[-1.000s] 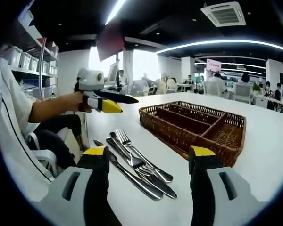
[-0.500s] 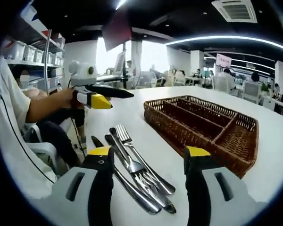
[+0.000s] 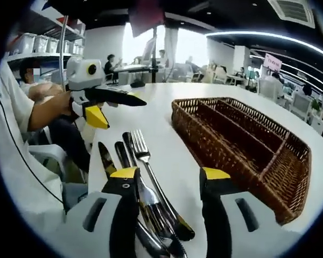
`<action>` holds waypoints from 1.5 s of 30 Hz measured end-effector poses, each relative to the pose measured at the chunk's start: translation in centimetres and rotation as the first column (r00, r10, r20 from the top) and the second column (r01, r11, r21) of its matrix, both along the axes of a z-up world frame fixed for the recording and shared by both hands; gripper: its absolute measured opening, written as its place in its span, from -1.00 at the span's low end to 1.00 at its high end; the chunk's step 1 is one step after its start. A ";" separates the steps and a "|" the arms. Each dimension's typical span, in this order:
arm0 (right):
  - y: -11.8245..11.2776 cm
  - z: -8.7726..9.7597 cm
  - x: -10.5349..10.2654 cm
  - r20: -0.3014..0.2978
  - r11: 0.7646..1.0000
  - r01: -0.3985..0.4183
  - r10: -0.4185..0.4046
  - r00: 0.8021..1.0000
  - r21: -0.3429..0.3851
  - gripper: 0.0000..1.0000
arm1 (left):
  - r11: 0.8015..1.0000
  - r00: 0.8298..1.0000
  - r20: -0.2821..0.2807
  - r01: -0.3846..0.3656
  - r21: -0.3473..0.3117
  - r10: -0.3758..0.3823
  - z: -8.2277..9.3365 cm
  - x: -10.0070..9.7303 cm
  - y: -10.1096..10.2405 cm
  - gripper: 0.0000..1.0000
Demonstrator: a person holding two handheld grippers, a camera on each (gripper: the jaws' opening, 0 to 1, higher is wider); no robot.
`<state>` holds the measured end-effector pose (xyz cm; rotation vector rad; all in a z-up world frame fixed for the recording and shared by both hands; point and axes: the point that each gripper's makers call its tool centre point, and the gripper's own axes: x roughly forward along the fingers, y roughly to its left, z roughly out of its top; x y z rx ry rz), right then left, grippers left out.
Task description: Arrange the knives, forks, and spoons in their matching storage slots by inserting each utensil handle-first until every utensil is classified and aligned in the correct compartment
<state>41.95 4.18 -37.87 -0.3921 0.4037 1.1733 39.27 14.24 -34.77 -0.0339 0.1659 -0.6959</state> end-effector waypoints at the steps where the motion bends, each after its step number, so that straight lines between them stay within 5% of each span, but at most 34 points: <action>1: 0.4 -0.1 0.2 0.002 1.000 -0.001 0.001 1.000 -0.005 -0.16 | 1.000 1.000 0.007 -0.009 0.003 0.009 0.0 -0.1 0.1 0.39; 18: 1.2 -2.4 -0.7 -0.120 0.985 -0.107 0.091 0.989 -0.135 -0.59 | 0.999 0.999 0.025 -0.043 -0.028 0.043 0.0 -0.7 1.0 0.40; 28: 1.4 -3.2 -0.5 -0.150 0.967 -0.157 0.128 0.980 -0.199 -0.65 | 0.999 0.998 0.041 -0.040 -0.026 0.041 0.9 -1.1 0.9 0.39; 36: 1.9 -3.2 0.6 -0.129 0.958 -0.196 0.172 0.977 -0.207 -0.91 | 0.999 0.998 0.037 -0.040 -0.018 0.041 0.8 -1.2 0.9 0.39; 45: 2.3 -3.3 0.7 -0.122 0.954 -0.219 0.197 0.973 -0.203 -0.86 | 0.999 0.999 0.020 -0.039 -0.013 0.039 0.3 -1.4 0.5 0.39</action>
